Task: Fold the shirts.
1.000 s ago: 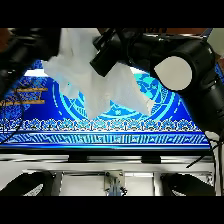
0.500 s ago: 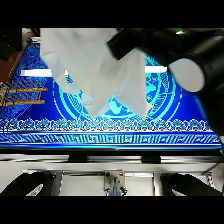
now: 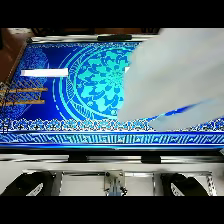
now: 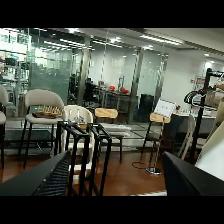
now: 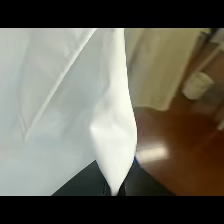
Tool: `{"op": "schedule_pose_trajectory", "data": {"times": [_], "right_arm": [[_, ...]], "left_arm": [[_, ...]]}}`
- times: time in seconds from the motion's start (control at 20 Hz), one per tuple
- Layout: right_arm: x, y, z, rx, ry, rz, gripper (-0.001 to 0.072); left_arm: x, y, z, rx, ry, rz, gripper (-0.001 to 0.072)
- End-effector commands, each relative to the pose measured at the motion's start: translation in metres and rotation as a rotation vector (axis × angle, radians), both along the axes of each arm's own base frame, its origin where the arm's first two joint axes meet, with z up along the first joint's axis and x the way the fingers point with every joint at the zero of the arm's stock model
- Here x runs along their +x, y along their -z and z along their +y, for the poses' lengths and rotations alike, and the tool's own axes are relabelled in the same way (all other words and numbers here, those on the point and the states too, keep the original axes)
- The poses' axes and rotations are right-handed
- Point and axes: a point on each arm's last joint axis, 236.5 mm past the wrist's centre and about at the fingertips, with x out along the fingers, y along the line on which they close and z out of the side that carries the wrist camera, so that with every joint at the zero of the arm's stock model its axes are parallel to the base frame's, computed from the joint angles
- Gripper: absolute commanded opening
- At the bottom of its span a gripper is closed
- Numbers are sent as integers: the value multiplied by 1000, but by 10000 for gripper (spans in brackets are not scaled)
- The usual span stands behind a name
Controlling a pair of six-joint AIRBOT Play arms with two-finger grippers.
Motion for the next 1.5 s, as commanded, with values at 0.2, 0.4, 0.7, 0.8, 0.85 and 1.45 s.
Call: {"op": "schedule_pose_trajectory", "data": {"times": [0.2,0.4,0.7,0.8,0.85,1.45], "right_arm": [[-53,-21,-94,3,377,-124,48],[16,6,-129,65,401,-138,48],[11,13,-207,109,568,-275,48],[-13,2,-230,55,623,-302,48],[-25,-1,-240,41,652,-314,48],[-105,1,-325,12,813,-414,48]], "left_arm": [[2,0,3,0,-9,1,709],[3,10,-3,8,16,47,709],[5,32,-14,61,51,126,709],[5,36,-16,70,57,141,709],[5,35,-15,56,61,146,685],[4,35,-15,10,78,169,594]]}}
